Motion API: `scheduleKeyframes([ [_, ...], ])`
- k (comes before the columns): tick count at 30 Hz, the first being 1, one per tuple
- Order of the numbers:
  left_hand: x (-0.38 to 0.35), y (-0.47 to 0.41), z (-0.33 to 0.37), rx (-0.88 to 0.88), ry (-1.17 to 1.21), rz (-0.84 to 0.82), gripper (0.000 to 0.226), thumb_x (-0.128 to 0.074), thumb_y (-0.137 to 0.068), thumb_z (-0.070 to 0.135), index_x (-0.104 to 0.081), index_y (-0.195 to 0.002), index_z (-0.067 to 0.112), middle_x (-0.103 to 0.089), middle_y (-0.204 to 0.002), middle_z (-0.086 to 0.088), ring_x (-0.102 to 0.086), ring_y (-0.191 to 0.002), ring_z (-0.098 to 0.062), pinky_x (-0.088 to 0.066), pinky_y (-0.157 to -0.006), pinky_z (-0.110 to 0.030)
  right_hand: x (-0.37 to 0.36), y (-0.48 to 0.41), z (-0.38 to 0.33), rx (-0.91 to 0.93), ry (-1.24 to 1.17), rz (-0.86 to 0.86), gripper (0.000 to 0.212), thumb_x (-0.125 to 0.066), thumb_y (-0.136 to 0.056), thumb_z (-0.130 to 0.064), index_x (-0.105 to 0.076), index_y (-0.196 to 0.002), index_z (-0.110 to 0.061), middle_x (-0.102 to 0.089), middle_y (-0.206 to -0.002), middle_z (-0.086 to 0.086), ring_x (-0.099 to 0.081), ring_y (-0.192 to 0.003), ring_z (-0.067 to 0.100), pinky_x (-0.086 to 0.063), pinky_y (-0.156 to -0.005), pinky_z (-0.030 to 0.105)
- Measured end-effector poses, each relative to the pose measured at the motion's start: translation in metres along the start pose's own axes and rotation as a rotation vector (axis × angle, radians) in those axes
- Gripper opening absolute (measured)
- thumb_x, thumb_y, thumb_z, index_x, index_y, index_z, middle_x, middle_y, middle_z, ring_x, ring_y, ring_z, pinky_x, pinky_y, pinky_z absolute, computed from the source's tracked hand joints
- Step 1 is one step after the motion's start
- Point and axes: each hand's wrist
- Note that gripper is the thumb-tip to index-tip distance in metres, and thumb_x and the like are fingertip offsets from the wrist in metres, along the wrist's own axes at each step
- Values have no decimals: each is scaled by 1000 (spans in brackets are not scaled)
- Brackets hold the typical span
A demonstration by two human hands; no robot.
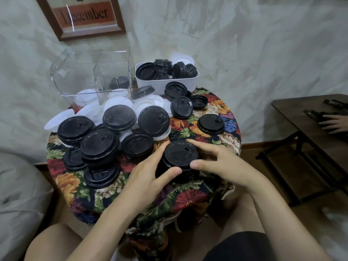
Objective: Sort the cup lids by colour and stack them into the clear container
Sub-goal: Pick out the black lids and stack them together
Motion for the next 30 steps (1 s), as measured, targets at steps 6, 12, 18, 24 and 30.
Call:
scheduleKeyframes([
  [6, -1, 1, -2, 18, 35, 9, 83, -54, -85, 80, -26, -157, 50, -40, -154, 33, -34, -142, 12, -37, -117, -30, 34, -33, 13, 10, 357, 622, 23, -66, -98, -36, -75, -120, -33, -74, -114, -13, -69, -102, 9, -57, -87, 35],
  [12, 0, 2, 1, 36, 68, 18, 81, -56, -83, 81, -26, -154, 58, -39, -153, 37, -32, -142, 15, -36, -118, -31, 55, -62, 34, -243, 728, 424, 62, -64, -96, -53, -47, -152, -32, -34, -165, 7, -29, -152, 29, -28, -120, 47],
  [18, 2, 0, 2, 47, 103, 34, 82, -62, -79, 78, -35, -152, 54, -47, -149, 35, -39, -140, 12, -38, -118, -36, 41, -31, 0, 24, 207, 380, 39, -79, -87, -33, -71, -124, -34, -60, -137, -19, -55, -123, -7, -46, -108, 24],
  [24, 2, 0, 3, 19, 130, 24, 78, -64, -81, 72, -39, -152, 49, -53, -143, 34, -47, -134, 12, -43, -112, -30, 11, 1, -25, 139, 190, 103, 45, -83, -83, -34, -70, -124, -46, -49, -143, -30, -45, -136, -7, -41, -111, 26],
  [30, 3, 0, -2, 34, 125, 31, 86, -63, -75, 80, -38, -152, 49, -55, -144, 29, -48, -133, 10, -44, -112, -33, -10, 7, -25, 101, 326, 216, 50, -77, -70, -65, -64, -115, -49, -45, -124, -31, -49, -120, -6, -45, -103, 26],
])
Point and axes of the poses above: each hand's wrist, its own y-axis away from the middle knuckle, its own x-axis out of the back of the hand, z = x × y
